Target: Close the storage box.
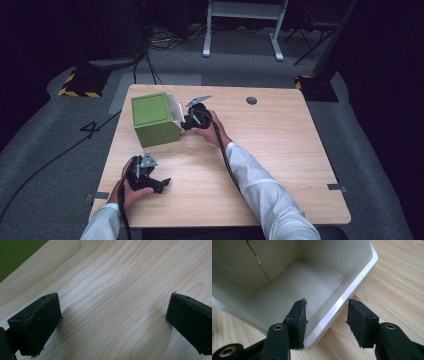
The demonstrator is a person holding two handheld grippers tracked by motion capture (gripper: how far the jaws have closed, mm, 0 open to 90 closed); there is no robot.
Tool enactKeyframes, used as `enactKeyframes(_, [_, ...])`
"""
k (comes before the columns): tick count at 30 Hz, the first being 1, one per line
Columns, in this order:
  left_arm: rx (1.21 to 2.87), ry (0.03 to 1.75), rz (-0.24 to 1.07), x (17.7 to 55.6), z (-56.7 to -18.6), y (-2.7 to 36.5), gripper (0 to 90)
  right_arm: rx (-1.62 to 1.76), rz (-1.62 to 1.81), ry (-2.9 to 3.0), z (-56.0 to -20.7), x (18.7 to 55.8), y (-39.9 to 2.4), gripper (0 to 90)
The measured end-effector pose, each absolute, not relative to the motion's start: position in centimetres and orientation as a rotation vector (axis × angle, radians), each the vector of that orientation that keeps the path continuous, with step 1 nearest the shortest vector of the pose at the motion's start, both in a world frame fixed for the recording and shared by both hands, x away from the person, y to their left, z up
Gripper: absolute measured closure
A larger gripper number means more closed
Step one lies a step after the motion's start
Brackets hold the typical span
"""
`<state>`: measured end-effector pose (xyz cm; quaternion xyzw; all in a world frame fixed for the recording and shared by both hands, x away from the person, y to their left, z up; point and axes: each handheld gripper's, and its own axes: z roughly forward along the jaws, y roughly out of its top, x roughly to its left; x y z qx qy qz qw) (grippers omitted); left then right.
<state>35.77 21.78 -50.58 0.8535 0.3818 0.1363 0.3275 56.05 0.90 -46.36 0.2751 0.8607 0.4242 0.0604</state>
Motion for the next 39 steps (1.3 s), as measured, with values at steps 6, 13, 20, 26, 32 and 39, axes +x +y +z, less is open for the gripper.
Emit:
enactKeyframes(6, [2.235, 1.001, 0.356, 35.8, -50.6, 21.8, 0.2, 0.807, 1.311, 2.627, -46.3, 55.9, 1.2, 45.8])
enactKeyframes(13, [2.235, 1.0, 0.357, 35.8, -50.6, 21.8, 0.2, 0.764, 1.322, 2.646, -46.3, 55.7, 1.6, 44.6])
enactKeyframes(20, [2.235, 1.001, 0.357, 35.8, -50.6, 21.8, 0.2, 0.765, 1.318, 2.654, -46.5, 55.7, 2.1, 42.9])
enactKeyframes(26, [2.234, 1.002, 0.359, 35.7, -50.6, 21.8, 0.3, 0.744, 1.307, 2.664, -46.3, 55.7, 2.1, 43.0])
enactKeyframes(32, [2.233, 1.001, 0.359, 35.8, -50.6, 21.8, 0.3, 0.781, 1.309, 2.631, -45.5, 55.5, 0.7, 33.7])
enactKeyframes(39, [2.234, 1.002, 0.357, 35.8, -50.6, 21.8, 0.3, 0.778, 1.26, 2.553, -44.1, 55.2, -2.2, 30.4])
